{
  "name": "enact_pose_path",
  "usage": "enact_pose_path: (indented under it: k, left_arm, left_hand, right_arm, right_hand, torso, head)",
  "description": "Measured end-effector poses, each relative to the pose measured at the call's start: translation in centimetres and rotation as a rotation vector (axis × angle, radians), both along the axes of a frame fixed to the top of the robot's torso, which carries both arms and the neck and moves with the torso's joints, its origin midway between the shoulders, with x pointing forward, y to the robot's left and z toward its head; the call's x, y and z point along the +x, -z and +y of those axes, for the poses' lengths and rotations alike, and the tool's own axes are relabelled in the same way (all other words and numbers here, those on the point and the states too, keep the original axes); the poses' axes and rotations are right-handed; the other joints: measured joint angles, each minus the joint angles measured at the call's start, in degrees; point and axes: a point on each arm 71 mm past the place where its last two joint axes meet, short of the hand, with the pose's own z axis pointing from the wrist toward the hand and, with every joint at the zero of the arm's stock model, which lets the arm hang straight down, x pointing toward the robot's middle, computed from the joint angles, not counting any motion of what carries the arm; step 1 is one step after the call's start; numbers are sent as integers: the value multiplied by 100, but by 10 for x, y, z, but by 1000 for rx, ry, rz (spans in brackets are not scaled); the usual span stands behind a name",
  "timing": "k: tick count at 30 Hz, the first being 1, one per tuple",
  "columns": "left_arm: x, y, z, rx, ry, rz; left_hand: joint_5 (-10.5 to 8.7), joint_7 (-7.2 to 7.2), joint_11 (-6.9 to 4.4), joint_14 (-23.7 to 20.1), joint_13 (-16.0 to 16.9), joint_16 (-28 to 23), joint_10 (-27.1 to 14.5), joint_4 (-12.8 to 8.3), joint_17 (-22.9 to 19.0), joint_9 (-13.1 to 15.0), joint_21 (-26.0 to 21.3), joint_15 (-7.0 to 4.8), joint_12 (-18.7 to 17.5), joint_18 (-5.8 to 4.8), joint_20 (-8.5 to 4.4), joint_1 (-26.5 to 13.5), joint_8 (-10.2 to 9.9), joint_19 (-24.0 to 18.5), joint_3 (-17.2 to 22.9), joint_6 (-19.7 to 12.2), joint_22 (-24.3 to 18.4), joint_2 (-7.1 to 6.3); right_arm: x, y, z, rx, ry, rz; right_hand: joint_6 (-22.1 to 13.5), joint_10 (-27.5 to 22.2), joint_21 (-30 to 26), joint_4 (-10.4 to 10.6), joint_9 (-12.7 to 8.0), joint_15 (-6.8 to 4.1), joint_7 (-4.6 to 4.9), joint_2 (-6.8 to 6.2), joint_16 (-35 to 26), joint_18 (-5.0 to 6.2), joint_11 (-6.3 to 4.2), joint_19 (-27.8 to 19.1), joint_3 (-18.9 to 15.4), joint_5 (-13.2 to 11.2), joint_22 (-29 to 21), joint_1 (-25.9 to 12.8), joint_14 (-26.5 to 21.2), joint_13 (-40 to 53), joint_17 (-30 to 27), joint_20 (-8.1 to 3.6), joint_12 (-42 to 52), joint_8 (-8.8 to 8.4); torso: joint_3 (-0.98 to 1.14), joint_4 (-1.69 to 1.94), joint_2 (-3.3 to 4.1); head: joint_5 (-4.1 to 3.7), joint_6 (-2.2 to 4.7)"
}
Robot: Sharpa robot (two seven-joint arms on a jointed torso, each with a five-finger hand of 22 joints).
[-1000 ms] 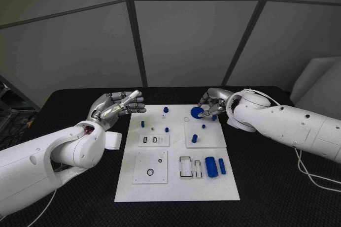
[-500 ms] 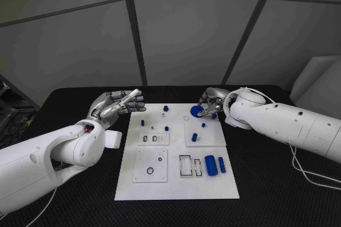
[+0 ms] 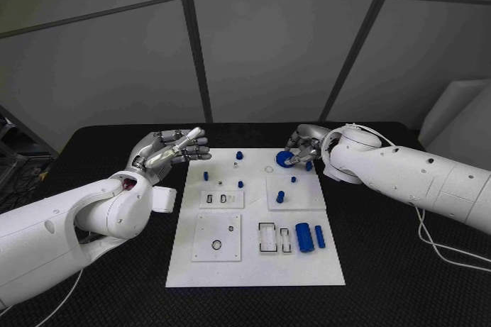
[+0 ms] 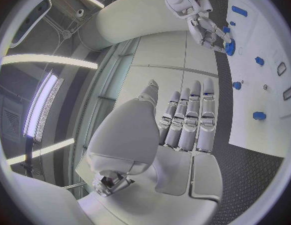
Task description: Assemble the parts on the task board
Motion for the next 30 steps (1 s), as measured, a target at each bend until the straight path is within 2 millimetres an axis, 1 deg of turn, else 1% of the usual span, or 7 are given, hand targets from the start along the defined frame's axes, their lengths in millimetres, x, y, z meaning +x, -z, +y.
enact_pose_path:
  k: [10,17,20,25,26,27,30]
  left_arm:
    - [0,0,0,0,1,1]
    - [0,0,0,0,2,1]
    - [0,0,0,0,2,1]
    - [0,0,0,0,2,1]
    - [0,0,0,0,2,1]
    - [0,0,0,0,2,1]
    - [0,0,0,0,2,1]
  left_hand:
    - [0,0,0,0,0,0,0,-17,-1,0,0,0,0,1,0,0,-21,0,17,0,-5,0]
    - [0,0,0,0,0,0,0,-17,4,0,0,0,0,0,0,0,-21,0,17,0,-4,0]
    - [0,0,0,0,0,0,0,-17,4,0,0,0,0,0,0,0,-21,0,17,0,-4,0]
    - [0,0,0,0,0,0,0,-16,4,0,0,0,0,0,0,0,-21,0,17,0,-4,0]
    - [0,0,0,0,0,0,0,-17,4,0,0,0,0,0,0,0,-21,0,17,0,-4,0]
    - [0,0,0,0,0,0,0,-17,4,0,0,0,0,0,0,0,-21,0,17,0,-4,0]
    - [0,0,0,0,0,0,0,-16,4,0,0,0,0,0,0,0,-21,0,17,0,-4,0]
  right_arm:
    - [-1,-2,5,-20,-11,-16]
    - [-3,-3,9,-87,-33,-73]
    - [-6,-5,13,-106,-45,-107]
    - [-13,-12,26,-109,-83,-167]
    - [-16,-14,29,-107,-92,-178]
    - [-18,-16,32,-105,-102,-190]
    - [-26,-21,44,-100,-137,-227]
  right_hand:
    - [584,226,68,-20,76,-6,-137,87,44,0,-102,33,18,178,112,40,-6,0,-1,-33,231,304]
    - [731,265,111,-122,86,-85,-111,205,66,1,-145,83,193,172,204,160,-21,-1,-1,-83,317,304]
    - [732,254,150,-142,82,-97,-109,220,65,1,-196,114,223,163,271,176,-9,-1,-1,-114,334,305]
    - [733,254,176,-144,80,-125,-109,226,65,1,-196,133,225,188,342,183,-21,-1,-1,-134,343,305]
    - [733,254,184,-144,80,-125,-109,227,65,-4,-196,134,225,200,347,183,-21,-1,-1,-134,343,305]
    - [733,254,200,-152,80,-125,-108,227,65,-81,-196,134,237,211,355,183,-21,-1,-1,-134,343,305]
    - [733,254,199,-149,79,-124,-108,227,87,-90,-196,154,250,215,371,183,-21,-1,-2,-154,343,304]
  torso:
    - [1,-2,-2]
    - [2,-7,-3]
    - [3,-7,-3]
    - [4,-7,-3]
    - [4,-7,-3]
    - [4,-7,-3]
    - [4,-7,-3]
  head:
    - [-17,-3]
    - [-21,3]
    - [-21,3]
    - [-16,11]
    - [-12,15]
    - [-9,18]
    - [4,25]
